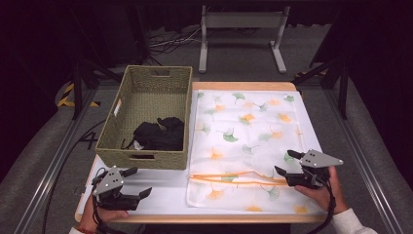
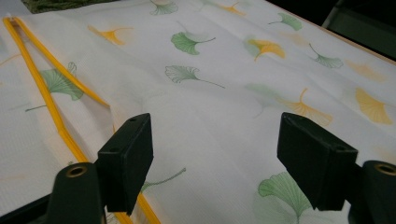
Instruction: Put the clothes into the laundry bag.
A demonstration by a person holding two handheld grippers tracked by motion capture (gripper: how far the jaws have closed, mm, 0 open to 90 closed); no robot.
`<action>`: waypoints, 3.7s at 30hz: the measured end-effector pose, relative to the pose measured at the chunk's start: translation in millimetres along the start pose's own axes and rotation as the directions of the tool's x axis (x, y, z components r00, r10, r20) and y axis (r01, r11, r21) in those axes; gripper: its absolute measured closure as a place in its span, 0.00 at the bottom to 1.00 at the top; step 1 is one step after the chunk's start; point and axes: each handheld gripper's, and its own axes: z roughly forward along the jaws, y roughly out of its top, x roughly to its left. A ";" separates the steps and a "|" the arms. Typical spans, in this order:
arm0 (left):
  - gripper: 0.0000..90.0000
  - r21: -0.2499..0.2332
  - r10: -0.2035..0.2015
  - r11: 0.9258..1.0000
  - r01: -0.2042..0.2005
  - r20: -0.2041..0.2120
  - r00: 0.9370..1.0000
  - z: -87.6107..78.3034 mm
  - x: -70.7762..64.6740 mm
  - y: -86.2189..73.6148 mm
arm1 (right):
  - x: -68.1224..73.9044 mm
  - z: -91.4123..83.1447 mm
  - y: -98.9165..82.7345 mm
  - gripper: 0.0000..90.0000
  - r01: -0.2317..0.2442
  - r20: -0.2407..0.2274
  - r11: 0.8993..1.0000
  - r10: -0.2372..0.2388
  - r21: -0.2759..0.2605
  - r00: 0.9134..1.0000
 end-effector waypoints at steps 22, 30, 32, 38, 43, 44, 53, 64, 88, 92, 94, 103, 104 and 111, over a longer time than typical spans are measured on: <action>0.20 0.005 0.164 0.986 -0.164 0.043 0.986 -26.7 31.0 86.1 | 8.1 8.5 3.1 0.26 0.032 -0.025 0.999 -0.031 0.019 0.999; 0.25 0.143 0.205 0.967 -0.212 0.064 0.977 18.9 62.3 135.5 | 8.5 14.1 1.2 0.25 0.047 -0.017 0.998 -0.047 0.049 0.999; 0.25 0.171 0.195 0.964 -0.204 0.069 0.978 30.2 71.1 142.1 | 8.7 14.0 0.2 0.24 0.048 -0.021 0.997 -0.047 0.056 0.999; 0.27 0.249 0.177 0.948 -0.198 0.106 0.979 59.1 86.3 148.2 | 8.1 12.3 -1.4 0.24 0.044 -0.017 0.997 -0.043 0.058 0.999; 0.26 0.322 0.195 0.919 -0.229 0.134 0.972 74.7 88.3 151.9 | 7.5 12.8 -2.2 0.24 0.036 -0.021 0.997 -0.034 0.064 0.999; 0.26 0.346 0.196 0.909 -0.231 0.134 0.971 78.2 88.7 152.0 | 7.5 13.0 -2.2 0.24 0.038 -0.023 0.997 -0.036 0.066 0.999; 0.24 0.453 0.198 0.856 -0.248 0.155 0.968 105.8 88.9 148.8 | 8.3 15.9 -2.8 0.24 0.042 -0.035 0.996 -0.039 0.080 0.999; 0.25 0.578 0.225 0.766 -0.281 0.169 0.960 134.0 86.9 142.3 | 8.3 17.9 -3.2 0.24 0.034 -0.039 0.995 -0.030 0.090 0.999; 0.62 0.687 0.231 0.649 -0.328 0.233 0.945 162.5 87.1 138.0 | 9.2 19.0 -3.2 0.24 0.029 -0.045 0.995 -0.025 0.095 0.999; 0.68 0.675 0.267 0.656 -0.337 0.210 0.941 158.5 86.2 139.2 | 8.7 18.4 -3.5 0.24 0.026 -0.043 0.995 -0.022 0.093 0.999; 0.70 0.669 0.284 0.668 -0.327 0.177 0.942 155.4 87.4 140.0 | 8.7 17.8 -3.5 0.24 0.026 -0.041 0.996 -0.022 0.090 0.999; 0.72 0.557 0.273 0.776 -0.296 0.126 0.954 131.1 94.6 148.7 | 6.4 15.7 -3.3 0.25 0.010 -0.035 0.997 -0.008 0.075 0.999; 0.72 0.542 0.277 0.788 -0.291 0.109 0.955 127.8 94.7 149.3 | 6.5 15.7 -3.2 0.25 0.009 -0.035 0.997 -0.006 0.074 0.999; 0.72 0.460 0.260 0.854 -0.244 0.029 0.965 99.2 97.6 154.2 | 7.0 15.0 -2.1 0.25 0.011 -0.036 0.998 -0.009 0.068 0.999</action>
